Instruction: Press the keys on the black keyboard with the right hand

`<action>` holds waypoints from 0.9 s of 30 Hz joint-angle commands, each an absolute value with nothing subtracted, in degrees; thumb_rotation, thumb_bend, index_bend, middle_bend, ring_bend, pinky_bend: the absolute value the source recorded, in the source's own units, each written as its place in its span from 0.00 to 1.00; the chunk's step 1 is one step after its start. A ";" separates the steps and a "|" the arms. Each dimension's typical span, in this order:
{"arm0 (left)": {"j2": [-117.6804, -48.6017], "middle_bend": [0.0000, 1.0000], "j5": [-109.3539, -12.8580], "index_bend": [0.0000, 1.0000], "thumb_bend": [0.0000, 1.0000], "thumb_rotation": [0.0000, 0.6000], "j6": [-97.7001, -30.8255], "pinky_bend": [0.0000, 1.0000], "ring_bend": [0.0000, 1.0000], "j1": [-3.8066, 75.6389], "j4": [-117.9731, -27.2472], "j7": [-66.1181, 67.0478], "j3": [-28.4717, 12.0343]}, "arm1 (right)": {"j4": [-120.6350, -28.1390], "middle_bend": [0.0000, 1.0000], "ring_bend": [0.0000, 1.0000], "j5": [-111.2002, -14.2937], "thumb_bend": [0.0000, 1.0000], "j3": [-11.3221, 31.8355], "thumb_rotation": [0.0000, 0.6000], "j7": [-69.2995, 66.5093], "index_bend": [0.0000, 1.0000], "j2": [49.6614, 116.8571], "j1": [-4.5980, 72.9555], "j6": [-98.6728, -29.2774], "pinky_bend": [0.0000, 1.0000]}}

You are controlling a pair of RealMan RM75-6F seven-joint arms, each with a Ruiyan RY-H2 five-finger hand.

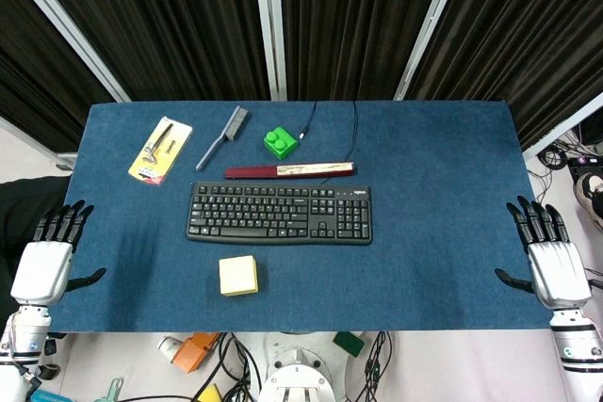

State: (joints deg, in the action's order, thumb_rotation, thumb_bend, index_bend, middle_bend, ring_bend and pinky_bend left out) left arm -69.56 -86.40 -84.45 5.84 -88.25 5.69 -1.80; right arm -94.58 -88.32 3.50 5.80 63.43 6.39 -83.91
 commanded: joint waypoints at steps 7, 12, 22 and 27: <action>-69.76 0.00 -86.33 0.03 0.09 1.00 -84.56 0.00 0.00 5.86 -87.89 6.04 -1.82 | -94.99 0.00 0.00 -87.99 0.13 3.87 1.00 6.53 0.00 63.74 7.73 -82.15 0.00; -69.72 0.00 -86.17 0.03 0.09 1.00 -84.91 0.00 0.00 5.68 -87.77 5.61 -1.93 | -97.27 0.04 0.01 -87.36 0.13 5.52 1.00 11.45 0.00 64.17 11.15 -78.49 0.04; -70.23 0.00 -86.50 0.03 0.09 1.00 -85.83 0.00 0.00 5.03 -86.51 4.51 -1.61 | -105.93 0.64 0.83 -75.37 0.54 11.93 0.90 27.07 0.00 67.52 27.88 -56.38 0.88; -70.43 0.00 -86.24 0.03 0.09 1.00 -85.89 0.00 0.00 4.74 -85.58 3.87 -1.52 | -103.62 0.84 1.00 -61.94 0.96 14.46 0.48 32.81 0.12 73.50 37.44 -47.33 1.00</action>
